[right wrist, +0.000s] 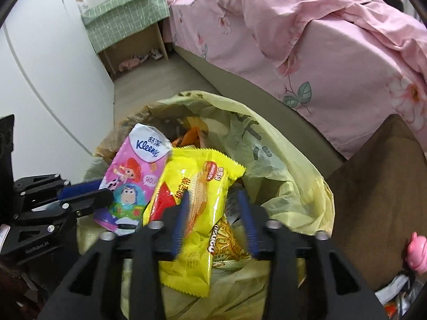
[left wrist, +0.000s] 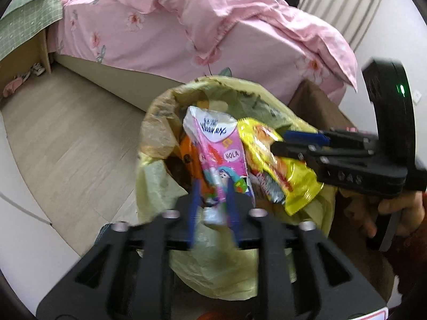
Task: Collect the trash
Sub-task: 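Carry both packets over the yellow trash bag and open both grippers, then move both open grippers back toward the remaining snacks on the table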
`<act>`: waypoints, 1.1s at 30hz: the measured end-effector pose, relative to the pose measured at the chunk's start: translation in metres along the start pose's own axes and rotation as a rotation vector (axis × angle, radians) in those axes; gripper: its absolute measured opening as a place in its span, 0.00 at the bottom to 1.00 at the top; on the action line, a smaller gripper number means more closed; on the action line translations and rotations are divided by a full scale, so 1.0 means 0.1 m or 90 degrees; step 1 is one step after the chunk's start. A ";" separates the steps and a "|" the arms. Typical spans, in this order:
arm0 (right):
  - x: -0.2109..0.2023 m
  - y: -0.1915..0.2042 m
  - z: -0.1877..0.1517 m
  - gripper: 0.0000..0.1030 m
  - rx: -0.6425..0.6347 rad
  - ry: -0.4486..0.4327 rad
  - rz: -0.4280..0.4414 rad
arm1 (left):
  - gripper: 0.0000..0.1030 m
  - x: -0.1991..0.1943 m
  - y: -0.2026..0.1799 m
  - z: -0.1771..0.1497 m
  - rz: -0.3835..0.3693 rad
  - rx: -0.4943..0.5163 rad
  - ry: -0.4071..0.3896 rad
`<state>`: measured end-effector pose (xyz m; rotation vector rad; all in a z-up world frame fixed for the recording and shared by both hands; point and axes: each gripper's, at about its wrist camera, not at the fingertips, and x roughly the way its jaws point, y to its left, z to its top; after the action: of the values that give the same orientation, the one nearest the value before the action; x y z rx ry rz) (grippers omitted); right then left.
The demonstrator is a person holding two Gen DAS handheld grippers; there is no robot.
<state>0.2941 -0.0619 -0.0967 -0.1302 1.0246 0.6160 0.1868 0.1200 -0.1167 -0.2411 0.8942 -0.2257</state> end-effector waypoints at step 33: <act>-2.76 -1.08 -2.52 0.51 0.242 -0.222 -0.259 | 0.38 -0.50 -2.05 -0.34 -0.159 0.196 -0.038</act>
<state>0.0593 -0.3625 -0.0195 0.1002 0.7302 0.0613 0.1105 -0.0638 -0.0393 -0.0726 0.7573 -0.5804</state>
